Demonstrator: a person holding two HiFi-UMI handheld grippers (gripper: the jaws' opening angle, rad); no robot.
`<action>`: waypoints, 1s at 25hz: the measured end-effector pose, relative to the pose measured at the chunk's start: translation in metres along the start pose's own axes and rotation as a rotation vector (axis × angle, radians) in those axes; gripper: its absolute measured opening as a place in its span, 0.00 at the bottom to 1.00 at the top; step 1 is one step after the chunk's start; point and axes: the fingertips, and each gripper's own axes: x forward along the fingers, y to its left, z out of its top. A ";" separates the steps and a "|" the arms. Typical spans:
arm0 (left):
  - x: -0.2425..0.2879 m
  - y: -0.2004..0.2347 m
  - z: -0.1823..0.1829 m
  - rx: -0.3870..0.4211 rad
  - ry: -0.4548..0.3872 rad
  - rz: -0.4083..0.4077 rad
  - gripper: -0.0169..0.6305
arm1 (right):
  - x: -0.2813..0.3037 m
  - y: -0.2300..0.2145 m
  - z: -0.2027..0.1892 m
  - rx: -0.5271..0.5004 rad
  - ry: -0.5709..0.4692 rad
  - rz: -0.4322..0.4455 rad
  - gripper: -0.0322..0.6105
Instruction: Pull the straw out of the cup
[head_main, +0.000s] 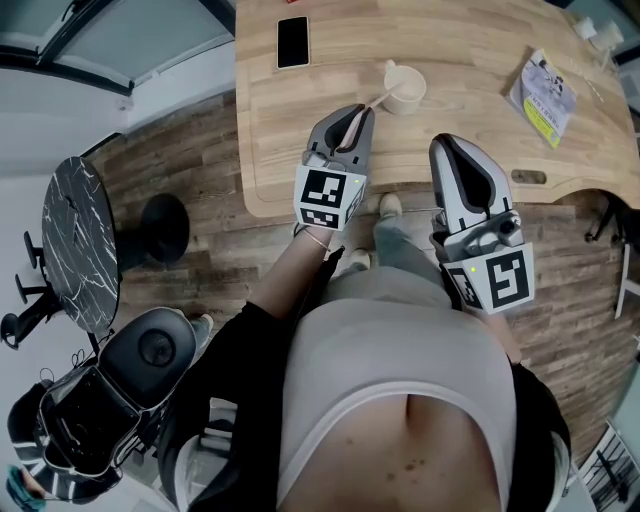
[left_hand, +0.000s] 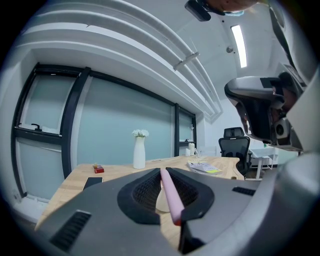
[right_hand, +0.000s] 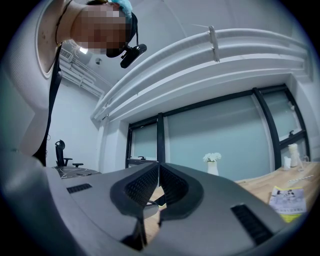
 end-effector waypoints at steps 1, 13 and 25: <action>-0.001 0.000 0.000 0.000 -0.001 0.000 0.08 | 0.000 0.001 0.001 0.001 -0.001 0.002 0.10; -0.012 -0.001 0.002 0.000 -0.009 0.006 0.08 | -0.007 0.008 0.003 -0.005 -0.007 -0.005 0.10; -0.025 -0.001 0.004 0.003 -0.014 0.017 0.08 | -0.011 0.018 0.005 -0.004 -0.014 0.001 0.10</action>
